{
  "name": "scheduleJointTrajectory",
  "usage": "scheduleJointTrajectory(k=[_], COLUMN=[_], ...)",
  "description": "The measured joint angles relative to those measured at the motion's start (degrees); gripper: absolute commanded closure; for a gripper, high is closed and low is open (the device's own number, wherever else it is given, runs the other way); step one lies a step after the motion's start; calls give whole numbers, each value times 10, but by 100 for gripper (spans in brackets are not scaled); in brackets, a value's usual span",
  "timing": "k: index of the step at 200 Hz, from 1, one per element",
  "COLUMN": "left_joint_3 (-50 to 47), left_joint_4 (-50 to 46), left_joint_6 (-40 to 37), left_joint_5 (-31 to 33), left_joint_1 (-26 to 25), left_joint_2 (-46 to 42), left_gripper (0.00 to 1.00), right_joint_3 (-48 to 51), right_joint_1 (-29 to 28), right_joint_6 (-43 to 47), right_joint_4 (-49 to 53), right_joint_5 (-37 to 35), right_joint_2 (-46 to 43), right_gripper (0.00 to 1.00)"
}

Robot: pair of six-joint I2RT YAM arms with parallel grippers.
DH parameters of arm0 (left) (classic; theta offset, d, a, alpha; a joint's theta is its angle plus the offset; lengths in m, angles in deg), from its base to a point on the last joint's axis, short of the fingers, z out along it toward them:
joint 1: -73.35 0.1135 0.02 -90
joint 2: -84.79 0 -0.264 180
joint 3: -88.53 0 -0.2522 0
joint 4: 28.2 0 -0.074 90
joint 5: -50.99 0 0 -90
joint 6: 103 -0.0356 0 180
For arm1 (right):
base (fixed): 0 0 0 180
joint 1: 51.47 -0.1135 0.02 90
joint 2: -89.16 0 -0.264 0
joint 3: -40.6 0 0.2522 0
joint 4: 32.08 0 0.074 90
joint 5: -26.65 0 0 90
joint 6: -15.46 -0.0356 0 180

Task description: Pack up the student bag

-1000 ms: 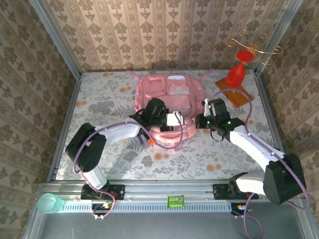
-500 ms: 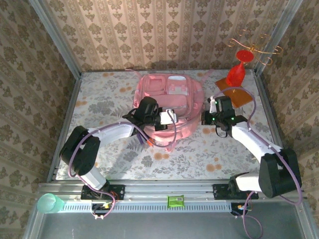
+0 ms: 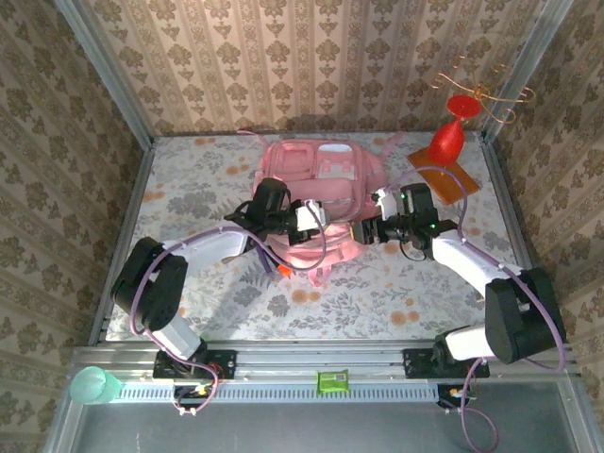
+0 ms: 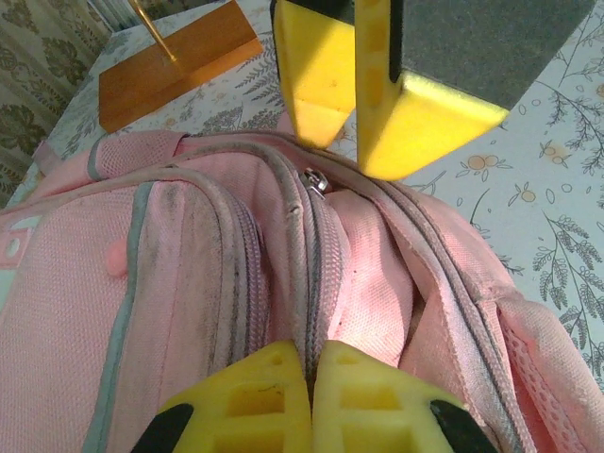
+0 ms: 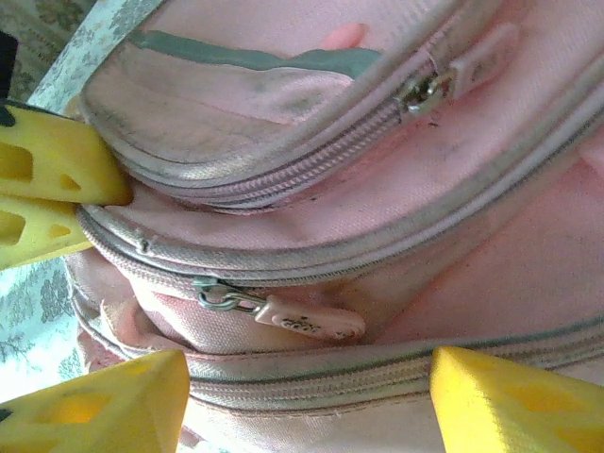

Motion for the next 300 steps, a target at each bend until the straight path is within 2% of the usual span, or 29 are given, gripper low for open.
scheduleJointTrajectory(k=[82, 132, 153, 198, 244, 256, 276, 300], left_joint_3=[0, 0, 0, 0, 2, 4, 7, 7], left_joint_4=[0, -1, -2, -2, -3, -5, -8, -8], left_joint_6=[1, 3, 3, 3, 5, 5, 5, 5], left_joint_5=[-13, -12, -12, -12, -12, -12, -12, -13], left_joint_1=[6, 7, 7, 7, 7, 7, 7, 7], left_joint_2=[0, -1, -1, -1, -1, -1, -1, -2], left_gripper=[100, 100, 100, 100, 100, 100, 100, 100], right_joint_3=[-29, -62, -61, -51, -20, -14, -9, -9], right_joint_1=[2, -6, -6, -7, -7, -7, -7, -8], right_joint_6=[66, 80, 69, 44, 32, 28, 21, 15], right_joint_4=[-17, 1, 1, -1, -6, -6, -5, -6], right_joint_5=[27, 40, 46, 71, 73, 73, 66, 45], right_joint_2=[44, 80, 80, 76, 44, 39, 30, 26], right_gripper=[33, 38, 44, 64, 75, 73, 63, 58])
